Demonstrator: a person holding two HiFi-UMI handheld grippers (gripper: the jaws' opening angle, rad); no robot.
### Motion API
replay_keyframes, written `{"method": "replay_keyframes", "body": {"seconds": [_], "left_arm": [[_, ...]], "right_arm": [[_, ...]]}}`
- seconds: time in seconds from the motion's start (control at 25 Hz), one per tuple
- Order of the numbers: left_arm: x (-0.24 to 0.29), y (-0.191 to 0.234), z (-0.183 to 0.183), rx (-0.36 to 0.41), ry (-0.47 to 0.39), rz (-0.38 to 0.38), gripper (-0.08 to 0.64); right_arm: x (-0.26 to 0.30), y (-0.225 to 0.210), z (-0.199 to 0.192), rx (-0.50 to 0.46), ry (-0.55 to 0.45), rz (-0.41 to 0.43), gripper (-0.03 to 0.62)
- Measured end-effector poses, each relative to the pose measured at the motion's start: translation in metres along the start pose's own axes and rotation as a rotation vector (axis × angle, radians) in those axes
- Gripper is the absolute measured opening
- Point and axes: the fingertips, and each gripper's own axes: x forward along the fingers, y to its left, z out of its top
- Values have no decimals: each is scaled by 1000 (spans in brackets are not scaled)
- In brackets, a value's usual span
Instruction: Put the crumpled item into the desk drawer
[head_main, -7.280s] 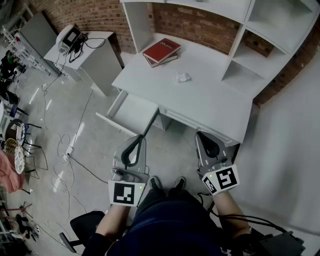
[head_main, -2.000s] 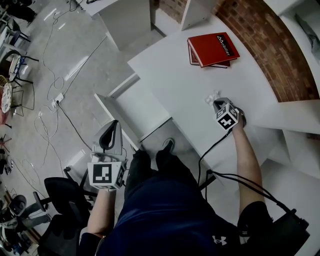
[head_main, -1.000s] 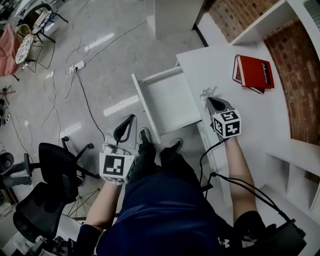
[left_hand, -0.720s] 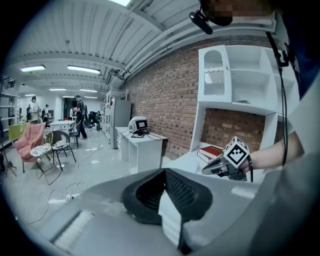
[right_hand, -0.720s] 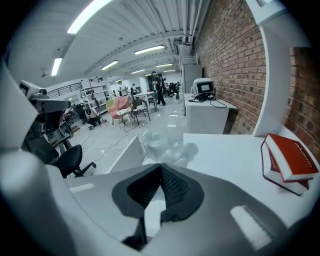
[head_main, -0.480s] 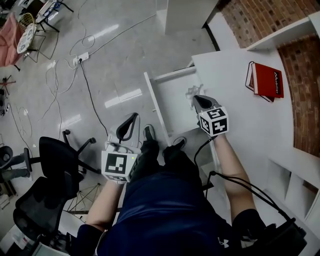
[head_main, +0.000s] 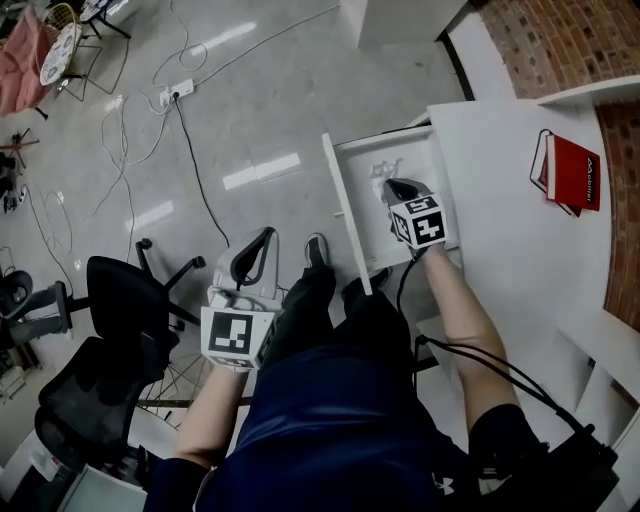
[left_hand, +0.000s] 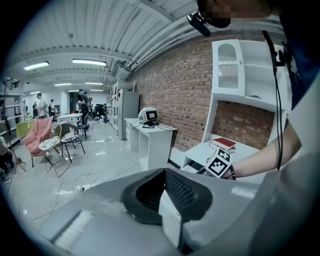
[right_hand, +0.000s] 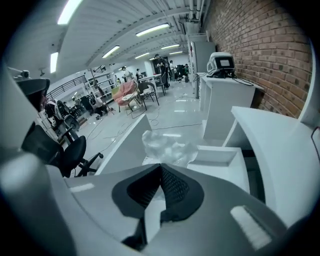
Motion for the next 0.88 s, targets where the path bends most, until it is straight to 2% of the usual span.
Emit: {"method": "replay_keyframes", "body": {"seconds": [0.08,0.28,0.68,0.88], "left_arm": [[-1,9,-7,9,9,5,3],[-8,25,-22,-48,43,42,3],[-14,41,-50,-76,98,69,3],[-20,48,-64,-86,122,90,3]], "right_arm": [[17,1,-4,-4,23,-5,5],[51,-3,-17,-6,78,-17,5],[108,-7,-36,34,135,-8,5],[130,-1,-47,18,171,-7,5]]}}
